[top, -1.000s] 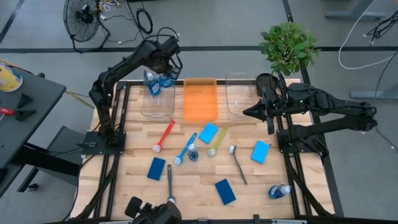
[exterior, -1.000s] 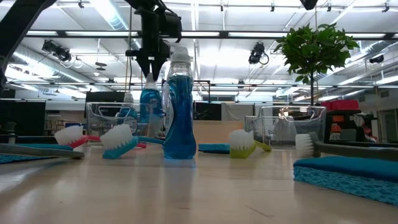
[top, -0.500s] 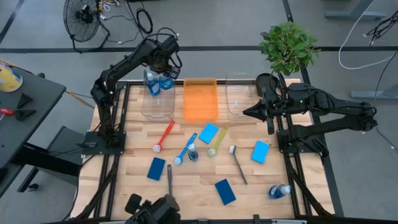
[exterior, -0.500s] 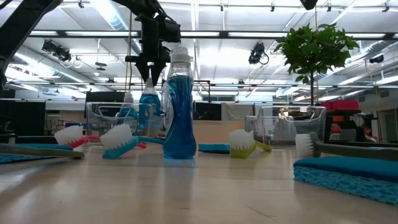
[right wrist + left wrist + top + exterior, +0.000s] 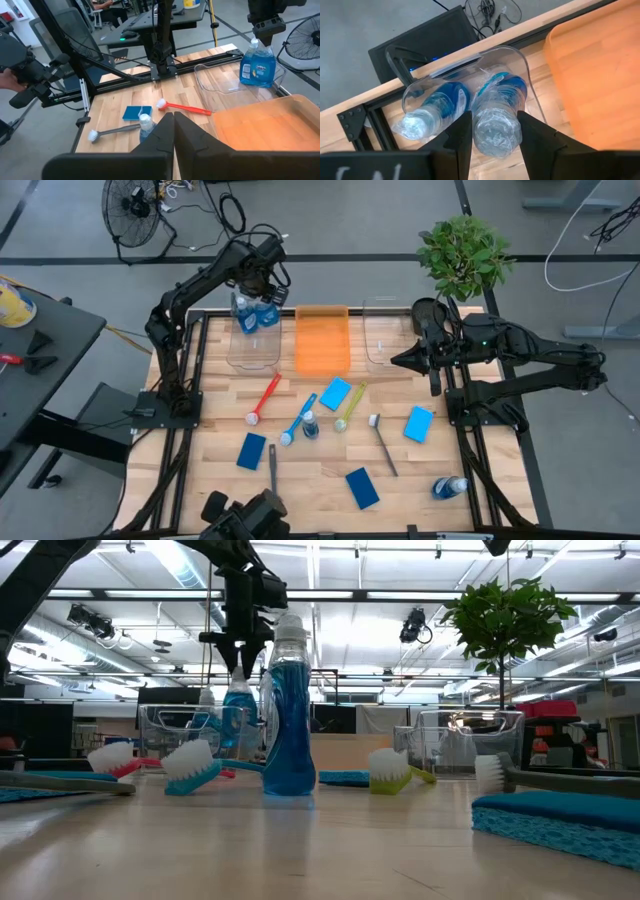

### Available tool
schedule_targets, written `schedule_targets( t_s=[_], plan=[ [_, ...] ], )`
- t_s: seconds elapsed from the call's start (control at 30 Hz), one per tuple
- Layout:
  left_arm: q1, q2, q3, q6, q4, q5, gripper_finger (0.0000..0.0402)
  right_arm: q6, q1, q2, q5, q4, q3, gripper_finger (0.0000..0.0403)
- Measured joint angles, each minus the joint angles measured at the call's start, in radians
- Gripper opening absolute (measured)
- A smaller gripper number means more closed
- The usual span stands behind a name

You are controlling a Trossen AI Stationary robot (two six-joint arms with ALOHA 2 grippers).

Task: Pick & Place Kitchen Sink Supplies
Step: Put the dish soap into the left transparent bin

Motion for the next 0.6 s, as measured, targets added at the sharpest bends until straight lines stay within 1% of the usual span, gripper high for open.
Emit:
schedule_targets(
  t_s=[0.6],
  plan=[
    [0.008, 0.0, 0.0, 0.01, -0.003, 0.026, 0.0135, 0.0, 0.0, 0.0, 0.0, 0.0, 0.0, 0.0011]
  ],
)
